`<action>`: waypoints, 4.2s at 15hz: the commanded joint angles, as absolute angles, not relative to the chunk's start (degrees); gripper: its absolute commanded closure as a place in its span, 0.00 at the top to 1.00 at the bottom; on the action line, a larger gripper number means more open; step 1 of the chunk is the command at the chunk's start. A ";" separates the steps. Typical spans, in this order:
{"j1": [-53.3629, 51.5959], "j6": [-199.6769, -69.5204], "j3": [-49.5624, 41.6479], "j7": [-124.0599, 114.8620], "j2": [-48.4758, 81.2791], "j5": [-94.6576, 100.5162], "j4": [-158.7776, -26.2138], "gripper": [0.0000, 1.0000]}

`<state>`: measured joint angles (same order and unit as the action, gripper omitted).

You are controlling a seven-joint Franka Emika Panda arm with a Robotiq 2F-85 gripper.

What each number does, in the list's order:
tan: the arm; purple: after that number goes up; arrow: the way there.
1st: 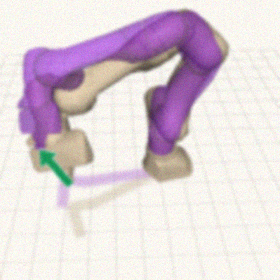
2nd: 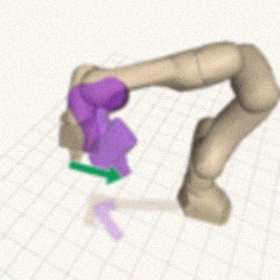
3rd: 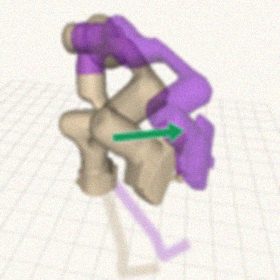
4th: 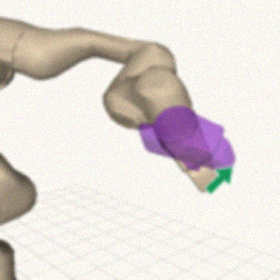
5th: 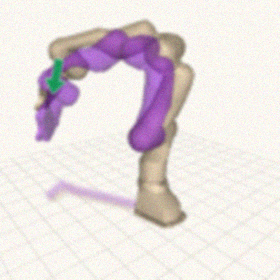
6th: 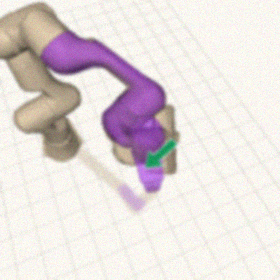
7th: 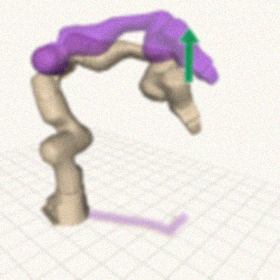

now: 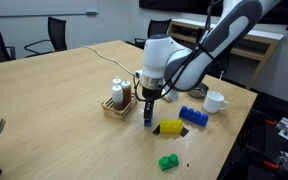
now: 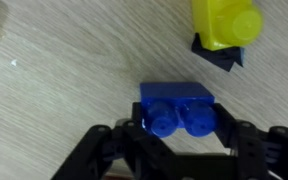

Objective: Put the small blue block on the yellow block

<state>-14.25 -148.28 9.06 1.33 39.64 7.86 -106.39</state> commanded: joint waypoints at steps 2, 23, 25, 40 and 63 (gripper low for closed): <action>-15.75 -147.15 7.75 -2.45 36.79 7.35 -107.20 0.44; -17.62 -163.40 7.83 -24.53 19.75 -2.63 -128.72 0.69; -18.14 -164.84 7.56 -25.59 18.63 -2.64 -130.54 0.69; -30.19 -156.48 -8.71 -52.00 15.75 15.59 -130.36 0.44; -25.44 -144.20 2.76 -76.09 13.93 19.90 -132.15 0.44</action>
